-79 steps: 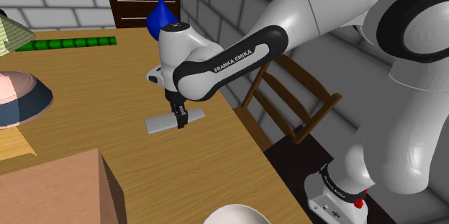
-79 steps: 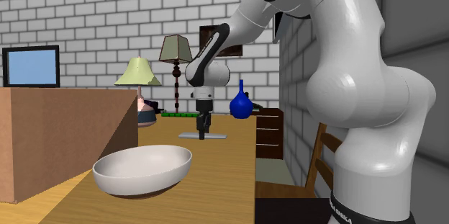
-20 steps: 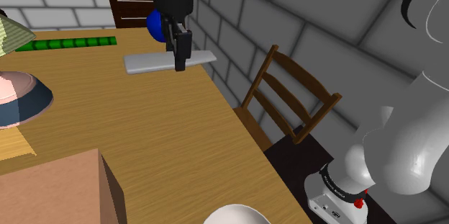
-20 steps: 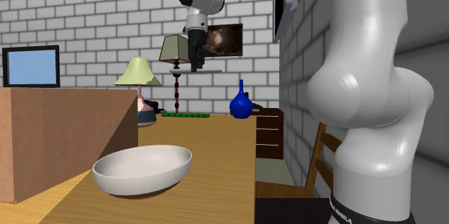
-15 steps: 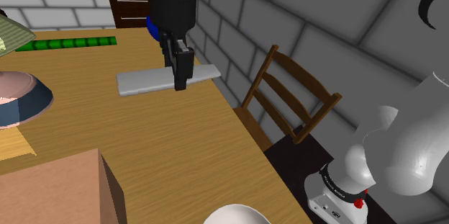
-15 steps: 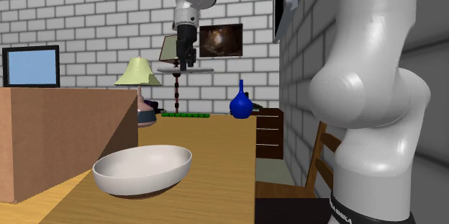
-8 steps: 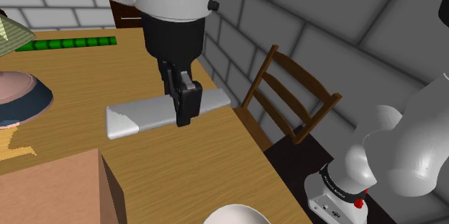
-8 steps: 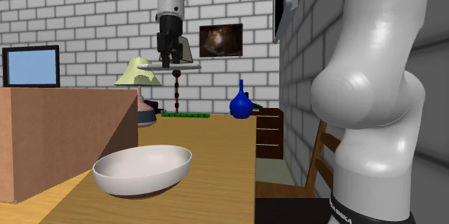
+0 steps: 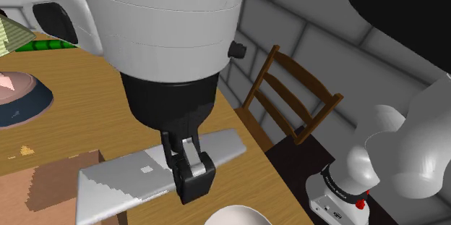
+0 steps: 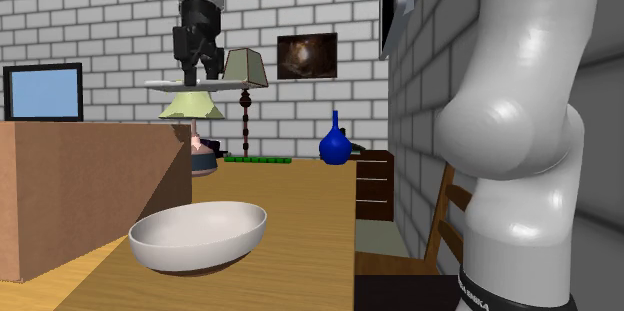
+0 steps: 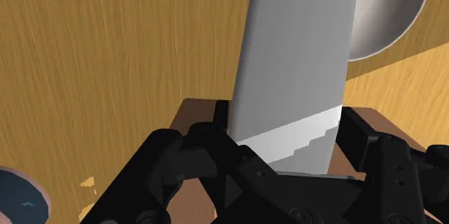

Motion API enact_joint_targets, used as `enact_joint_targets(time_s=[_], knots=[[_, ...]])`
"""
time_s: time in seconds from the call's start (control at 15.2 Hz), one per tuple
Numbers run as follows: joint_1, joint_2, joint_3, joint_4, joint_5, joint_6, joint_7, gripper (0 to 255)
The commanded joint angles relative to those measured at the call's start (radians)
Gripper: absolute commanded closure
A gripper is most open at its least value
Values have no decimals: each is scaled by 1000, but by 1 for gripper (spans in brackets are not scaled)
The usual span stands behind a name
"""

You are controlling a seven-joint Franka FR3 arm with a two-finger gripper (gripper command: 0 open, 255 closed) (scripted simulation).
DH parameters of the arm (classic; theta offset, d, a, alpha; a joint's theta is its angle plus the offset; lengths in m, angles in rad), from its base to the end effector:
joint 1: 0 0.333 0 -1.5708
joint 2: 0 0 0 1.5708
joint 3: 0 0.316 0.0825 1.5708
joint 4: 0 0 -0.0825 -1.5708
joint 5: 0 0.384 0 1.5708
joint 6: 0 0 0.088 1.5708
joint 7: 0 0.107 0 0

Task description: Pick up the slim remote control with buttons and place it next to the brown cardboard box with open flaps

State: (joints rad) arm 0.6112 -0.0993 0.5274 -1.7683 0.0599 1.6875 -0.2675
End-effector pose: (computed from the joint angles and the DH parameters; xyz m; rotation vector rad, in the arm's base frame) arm 0.2082 0.4926 0.5871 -2.3972 -2.0136 -0.0011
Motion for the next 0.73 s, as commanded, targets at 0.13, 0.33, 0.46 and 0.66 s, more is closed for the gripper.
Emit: enact_joint_targets(time_s=[0.13,0.33,0.46,0.66], knots=[[44,12,57,12,-2,3,103,255],[78,39,102,39,-16,0,185,255],[103,65,132,64,-30,-3,242,255],[145,114,177,111,-62,-10,333,255]])
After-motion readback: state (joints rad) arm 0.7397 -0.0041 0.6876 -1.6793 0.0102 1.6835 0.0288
